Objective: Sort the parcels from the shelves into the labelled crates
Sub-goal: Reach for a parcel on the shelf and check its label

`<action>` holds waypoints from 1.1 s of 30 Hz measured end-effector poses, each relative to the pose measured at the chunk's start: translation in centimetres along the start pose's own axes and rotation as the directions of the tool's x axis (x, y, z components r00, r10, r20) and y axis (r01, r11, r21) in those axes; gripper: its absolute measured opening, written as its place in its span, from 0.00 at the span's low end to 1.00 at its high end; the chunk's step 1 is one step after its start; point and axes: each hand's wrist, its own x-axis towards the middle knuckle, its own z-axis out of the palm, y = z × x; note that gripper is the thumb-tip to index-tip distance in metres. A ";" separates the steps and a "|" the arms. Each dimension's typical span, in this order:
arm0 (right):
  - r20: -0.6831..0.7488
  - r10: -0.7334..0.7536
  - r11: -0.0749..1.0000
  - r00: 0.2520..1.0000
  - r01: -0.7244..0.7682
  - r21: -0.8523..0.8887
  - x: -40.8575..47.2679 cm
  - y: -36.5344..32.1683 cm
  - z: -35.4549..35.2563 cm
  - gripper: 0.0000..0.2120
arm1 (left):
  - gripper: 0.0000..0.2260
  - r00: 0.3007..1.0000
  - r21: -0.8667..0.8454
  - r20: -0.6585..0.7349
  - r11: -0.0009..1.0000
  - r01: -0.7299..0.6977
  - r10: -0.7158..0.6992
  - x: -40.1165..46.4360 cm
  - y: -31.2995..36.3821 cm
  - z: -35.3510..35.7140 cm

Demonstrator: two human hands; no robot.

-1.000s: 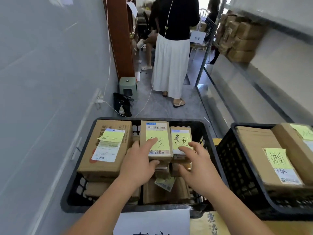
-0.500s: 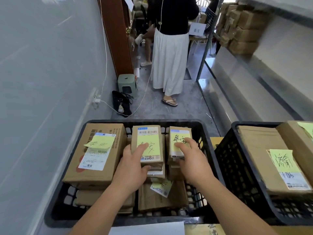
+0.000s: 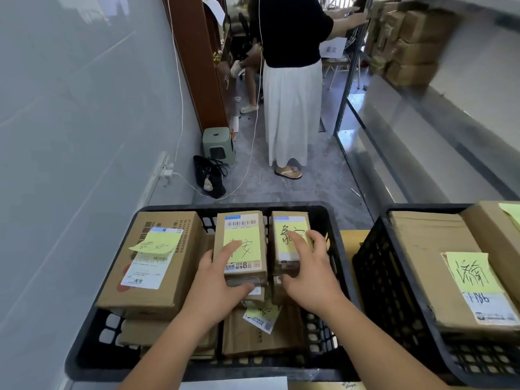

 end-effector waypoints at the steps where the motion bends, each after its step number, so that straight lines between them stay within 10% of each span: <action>1: 0.008 0.017 0.999 1.000 -0.017 0.028 0.0 0.1 0.2 0.43 | 0.39 1.000 -0.027 0.002 1.000 0.004 -0.004 -0.1 0.0 0.1; 10: 0.116 -0.030 0.999 0.993 0.032 -0.017 -0.1 -0.8 1.9 0.52 | 0.40 1.000 -0.040 -0.030 0.999 -0.002 0.000 -0.4 -0.7 0.5; 17: 0.081 -0.104 0.994 0.991 0.100 0.048 -0.7 -0.3 1.3 0.39 | 0.36 0.998 0.000 -0.054 1.000 0.015 -0.015 -0.6 -1.0 -0.3; 21: -0.181 0.134 0.947 0.974 -0.071 0.315 -0.9 -1.0 1.4 0.31 | 0.35 1.000 0.005 -0.016 1.000 -0.007 0.007 -0.2 -1.3 -0.7; 24: -0.103 0.361 0.854 0.927 -0.284 0.435 0.3 -1.0 2.0 0.32 | 0.35 1.000 0.002 0.000 1.000 -0.019 0.019 0.0 -1.4 -0.9; 33: -0.034 0.234 0.944 0.972 -0.219 0.249 1.5 -0.8 3.4 0.27 | 0.35 0.998 0.103 -0.012 0.993 -0.054 0.055 -0.1 -1.6 -1.8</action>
